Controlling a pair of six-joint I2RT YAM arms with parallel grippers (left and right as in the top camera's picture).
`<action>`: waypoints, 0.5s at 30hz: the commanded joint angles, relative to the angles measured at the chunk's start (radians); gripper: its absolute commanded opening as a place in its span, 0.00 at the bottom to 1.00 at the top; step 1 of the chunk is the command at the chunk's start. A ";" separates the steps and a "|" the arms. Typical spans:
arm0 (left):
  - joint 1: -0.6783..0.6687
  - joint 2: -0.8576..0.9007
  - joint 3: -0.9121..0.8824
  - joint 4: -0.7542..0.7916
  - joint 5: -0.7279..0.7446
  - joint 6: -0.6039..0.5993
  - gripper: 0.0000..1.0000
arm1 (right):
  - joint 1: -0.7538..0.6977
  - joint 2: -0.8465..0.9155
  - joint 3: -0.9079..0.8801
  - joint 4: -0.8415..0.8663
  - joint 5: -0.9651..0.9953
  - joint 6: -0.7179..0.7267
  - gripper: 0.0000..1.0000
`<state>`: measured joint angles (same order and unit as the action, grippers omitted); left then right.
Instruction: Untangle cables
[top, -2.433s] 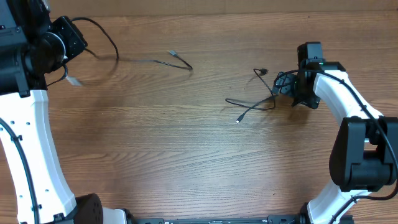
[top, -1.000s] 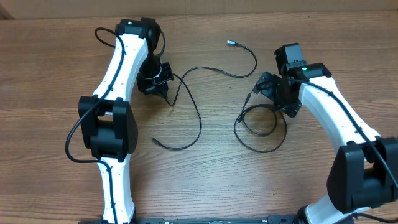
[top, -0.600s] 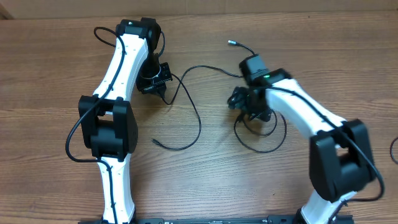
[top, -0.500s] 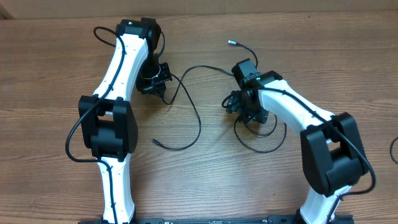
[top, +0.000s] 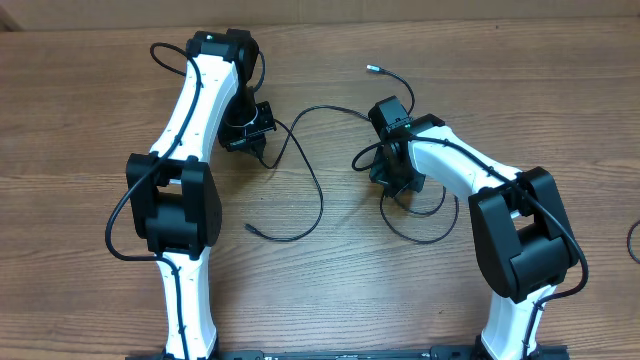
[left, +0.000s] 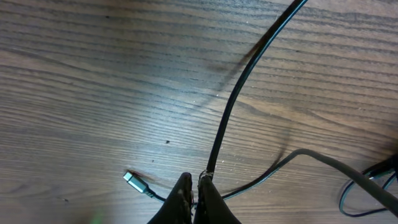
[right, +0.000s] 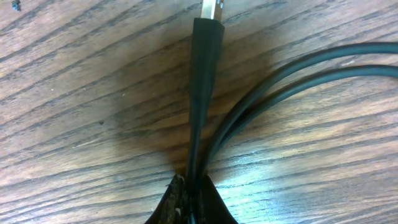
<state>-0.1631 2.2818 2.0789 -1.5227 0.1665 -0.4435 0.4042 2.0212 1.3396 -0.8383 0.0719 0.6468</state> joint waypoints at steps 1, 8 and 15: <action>0.006 0.007 0.018 -0.010 -0.014 -0.013 0.06 | -0.052 0.068 0.020 0.002 0.010 -0.077 0.04; 0.005 0.007 0.018 -0.021 -0.013 -0.014 0.06 | -0.269 0.056 0.333 -0.137 0.010 -0.381 0.04; 0.005 0.007 0.018 -0.019 -0.013 -0.014 0.07 | -0.507 0.056 0.508 -0.002 0.010 -0.626 0.04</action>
<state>-0.1631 2.2818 2.0792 -1.5406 0.1631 -0.4438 -0.0246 2.1010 1.8099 -0.8928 0.0612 0.2043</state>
